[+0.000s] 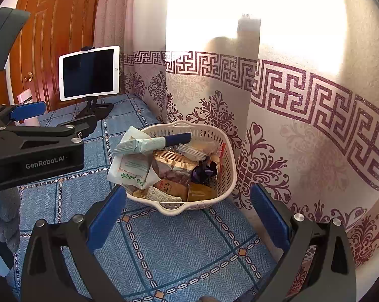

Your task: Organize snacks

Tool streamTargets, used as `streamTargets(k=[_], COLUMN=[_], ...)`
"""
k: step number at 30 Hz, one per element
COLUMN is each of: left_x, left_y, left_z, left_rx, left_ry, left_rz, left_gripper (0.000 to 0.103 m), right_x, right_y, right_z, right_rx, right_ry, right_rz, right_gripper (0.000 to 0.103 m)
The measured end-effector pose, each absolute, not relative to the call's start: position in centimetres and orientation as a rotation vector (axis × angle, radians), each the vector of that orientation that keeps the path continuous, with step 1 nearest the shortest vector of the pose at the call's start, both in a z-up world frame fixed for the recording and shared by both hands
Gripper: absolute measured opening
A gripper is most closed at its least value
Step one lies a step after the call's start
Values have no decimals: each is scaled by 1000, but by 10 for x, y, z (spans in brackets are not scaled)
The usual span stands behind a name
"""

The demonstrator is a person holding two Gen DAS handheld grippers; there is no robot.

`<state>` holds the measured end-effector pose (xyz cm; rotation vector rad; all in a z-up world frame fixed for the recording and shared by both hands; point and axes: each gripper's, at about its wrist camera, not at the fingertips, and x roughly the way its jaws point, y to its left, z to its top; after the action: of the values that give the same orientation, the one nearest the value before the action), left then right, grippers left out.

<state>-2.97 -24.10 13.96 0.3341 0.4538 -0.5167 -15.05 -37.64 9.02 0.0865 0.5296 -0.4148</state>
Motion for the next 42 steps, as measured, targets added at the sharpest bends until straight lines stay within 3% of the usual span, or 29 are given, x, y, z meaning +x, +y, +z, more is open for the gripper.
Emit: streamTargets(k=[42], left_x=[-38], left_y=[-259], left_z=[121], left_rx=[451], left_ry=[452], left_rz=[-526], left_gripper=[100], right_x=[-145], right_y=[-392], right_z=[78], right_rx=[104], right_ry=[565], right_rz=[-434], right_gripper=[98])
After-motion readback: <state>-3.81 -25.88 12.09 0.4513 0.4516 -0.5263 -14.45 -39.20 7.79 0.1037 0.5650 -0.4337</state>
